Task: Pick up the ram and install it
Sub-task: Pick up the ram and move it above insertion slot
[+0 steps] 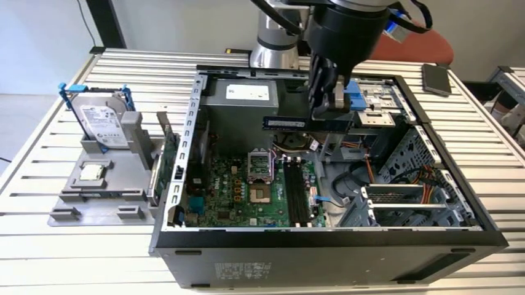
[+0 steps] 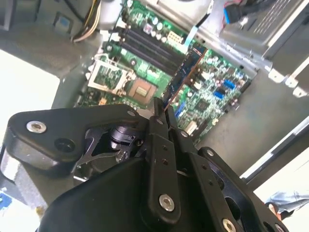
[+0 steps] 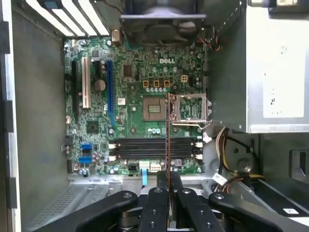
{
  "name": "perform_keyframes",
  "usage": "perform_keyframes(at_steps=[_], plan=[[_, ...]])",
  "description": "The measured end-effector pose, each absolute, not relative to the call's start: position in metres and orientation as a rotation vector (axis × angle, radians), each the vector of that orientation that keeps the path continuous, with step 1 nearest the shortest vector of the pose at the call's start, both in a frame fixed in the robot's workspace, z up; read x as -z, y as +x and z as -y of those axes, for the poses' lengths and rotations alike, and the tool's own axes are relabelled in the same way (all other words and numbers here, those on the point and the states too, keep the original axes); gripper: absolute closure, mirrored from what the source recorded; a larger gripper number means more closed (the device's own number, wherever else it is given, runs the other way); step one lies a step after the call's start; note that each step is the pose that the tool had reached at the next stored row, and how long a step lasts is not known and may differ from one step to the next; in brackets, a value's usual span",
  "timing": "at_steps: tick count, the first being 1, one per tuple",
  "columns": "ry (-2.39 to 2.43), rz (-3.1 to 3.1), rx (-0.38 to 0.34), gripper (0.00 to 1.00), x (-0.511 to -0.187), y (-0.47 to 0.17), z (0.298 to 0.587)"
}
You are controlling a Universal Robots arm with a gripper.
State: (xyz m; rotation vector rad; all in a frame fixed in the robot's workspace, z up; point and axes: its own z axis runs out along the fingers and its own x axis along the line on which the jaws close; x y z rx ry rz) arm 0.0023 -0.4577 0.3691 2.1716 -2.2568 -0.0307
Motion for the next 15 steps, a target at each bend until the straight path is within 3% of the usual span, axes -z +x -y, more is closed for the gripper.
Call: perform_keyframes(at_steps=[15], plan=[[2.18, 2.249, 0.031, 1.0, -0.369, 0.016, 0.456]])
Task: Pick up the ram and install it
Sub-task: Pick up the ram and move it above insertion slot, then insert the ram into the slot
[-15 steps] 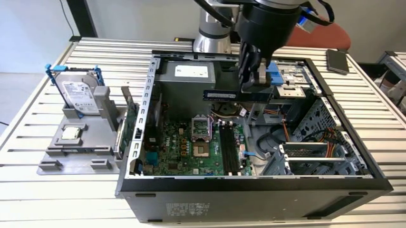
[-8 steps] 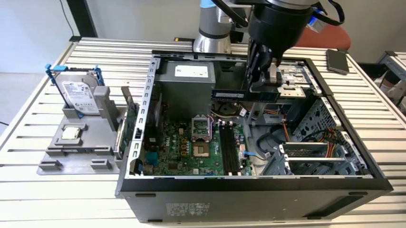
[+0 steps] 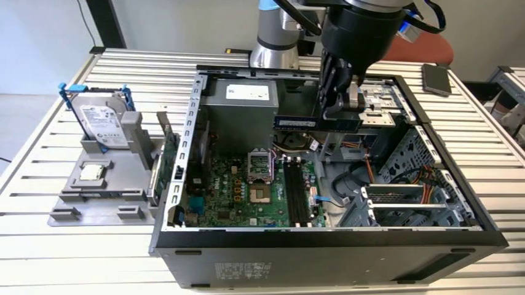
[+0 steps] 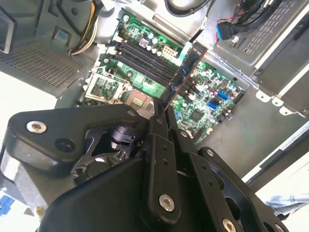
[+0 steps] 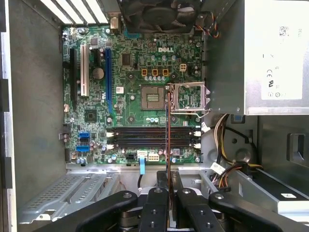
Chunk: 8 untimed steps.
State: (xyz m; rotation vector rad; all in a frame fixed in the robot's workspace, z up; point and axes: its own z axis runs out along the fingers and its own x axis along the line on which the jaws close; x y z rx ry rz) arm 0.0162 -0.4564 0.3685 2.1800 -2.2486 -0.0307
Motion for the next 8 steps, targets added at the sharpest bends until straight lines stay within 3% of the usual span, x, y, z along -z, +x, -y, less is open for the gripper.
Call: perform_keyframes(at_steps=[8], plan=[[2.153, 2.274, 0.031, 1.0, -0.3685, 0.0162, 0.4564]])
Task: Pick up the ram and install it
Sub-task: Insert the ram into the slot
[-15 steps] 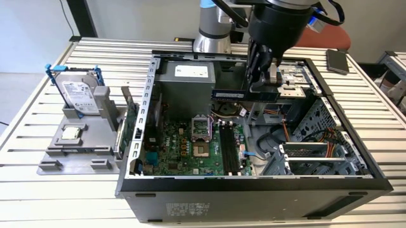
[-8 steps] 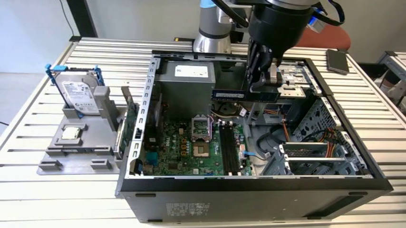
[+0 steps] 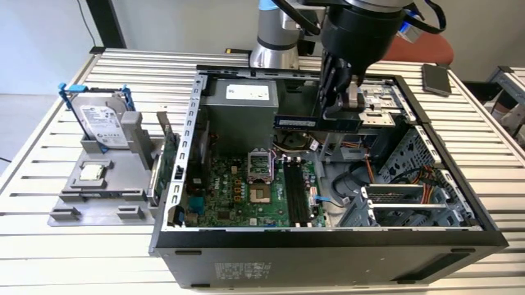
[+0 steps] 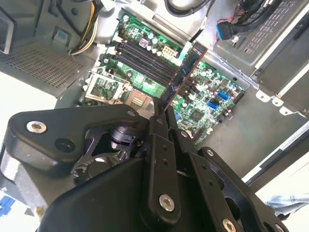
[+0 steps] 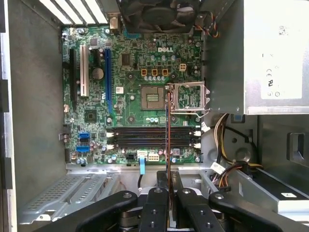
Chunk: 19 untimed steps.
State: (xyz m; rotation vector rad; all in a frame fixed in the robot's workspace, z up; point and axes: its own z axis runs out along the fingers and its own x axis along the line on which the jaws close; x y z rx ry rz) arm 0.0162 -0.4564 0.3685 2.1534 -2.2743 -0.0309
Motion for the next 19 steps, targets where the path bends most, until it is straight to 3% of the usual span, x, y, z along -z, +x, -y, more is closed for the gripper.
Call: perform_keyframes(at_steps=[19], plan=[[1.734, 2.612, 0.033, 1.0, -0.3673, 0.0162, 0.4565]])
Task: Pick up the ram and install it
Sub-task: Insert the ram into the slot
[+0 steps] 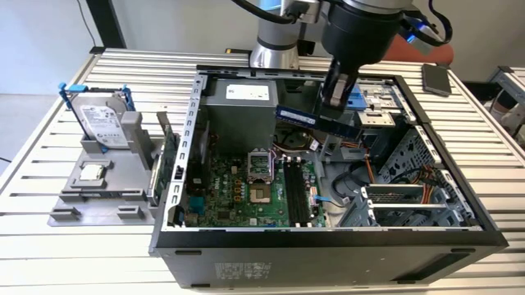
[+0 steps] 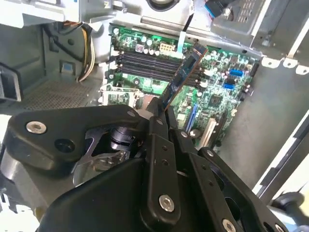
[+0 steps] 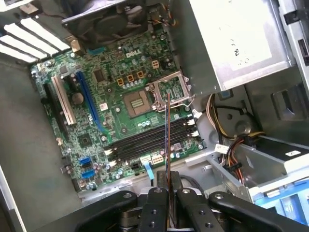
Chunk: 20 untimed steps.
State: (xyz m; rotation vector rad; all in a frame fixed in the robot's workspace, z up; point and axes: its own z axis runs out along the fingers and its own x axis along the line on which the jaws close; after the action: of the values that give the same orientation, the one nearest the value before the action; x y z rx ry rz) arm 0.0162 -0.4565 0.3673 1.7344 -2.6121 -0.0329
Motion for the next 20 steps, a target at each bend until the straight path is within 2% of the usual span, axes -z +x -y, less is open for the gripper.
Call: perform_keyframes(at_steps=[20], plan=[[1.234, 2.887, 0.034, 1.0, -0.3658, 0.0162, 0.4565]])
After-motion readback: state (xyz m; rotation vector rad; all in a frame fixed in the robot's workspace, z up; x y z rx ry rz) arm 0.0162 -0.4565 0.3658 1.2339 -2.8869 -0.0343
